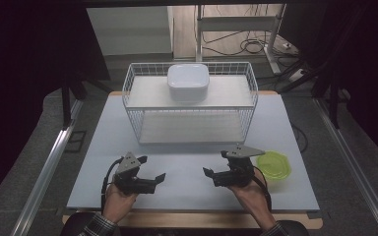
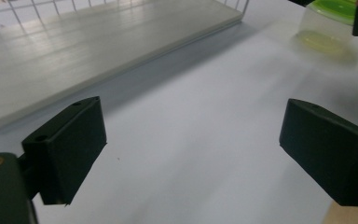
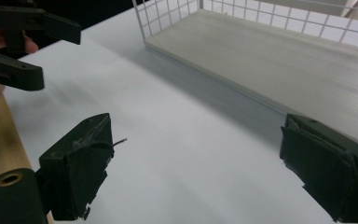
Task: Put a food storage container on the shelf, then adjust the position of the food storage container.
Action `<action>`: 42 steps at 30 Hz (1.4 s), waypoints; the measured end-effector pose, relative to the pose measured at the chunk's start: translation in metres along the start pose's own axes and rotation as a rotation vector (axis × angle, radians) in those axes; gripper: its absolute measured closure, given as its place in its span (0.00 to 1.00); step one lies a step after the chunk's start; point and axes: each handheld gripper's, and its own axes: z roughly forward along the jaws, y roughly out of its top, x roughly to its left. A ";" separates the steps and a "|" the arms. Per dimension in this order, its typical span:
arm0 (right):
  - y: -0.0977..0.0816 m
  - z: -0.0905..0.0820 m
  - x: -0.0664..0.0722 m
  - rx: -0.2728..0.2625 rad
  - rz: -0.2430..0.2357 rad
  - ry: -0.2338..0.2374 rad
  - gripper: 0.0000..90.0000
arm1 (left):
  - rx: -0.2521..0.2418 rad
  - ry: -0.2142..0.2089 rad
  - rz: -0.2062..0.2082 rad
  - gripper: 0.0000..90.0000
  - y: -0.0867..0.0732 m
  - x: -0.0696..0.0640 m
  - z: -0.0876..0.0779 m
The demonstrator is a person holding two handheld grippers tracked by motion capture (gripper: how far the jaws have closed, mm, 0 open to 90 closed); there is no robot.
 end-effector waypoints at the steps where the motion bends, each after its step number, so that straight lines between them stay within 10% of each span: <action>1: -0.001 -0.001 0.000 0.001 0.004 -0.001 0.11 | 0.005 -0.016 0.003 0.09 -0.003 0.002 0.000; 26: -0.020 0.000 -0.009 0.072 0.021 -0.045 0.05 | 0.047 0.038 0.080 0.08 -0.008 -0.002 -0.001; 32: -0.015 -0.016 -0.017 0.060 0.017 -0.138 0.34 | 0.046 0.033 0.075 0.08 -0.008 -0.001 -0.001; 34: -0.014 -0.030 -0.027 0.066 0.037 -0.178 0.58 | 0.049 0.035 0.078 0.08 -0.009 -0.001 -0.001; 42: -0.017 -0.049 -0.051 0.100 0.098 -0.215 0.99 | 0.047 0.034 0.079 0.08 -0.010 -0.001 -0.003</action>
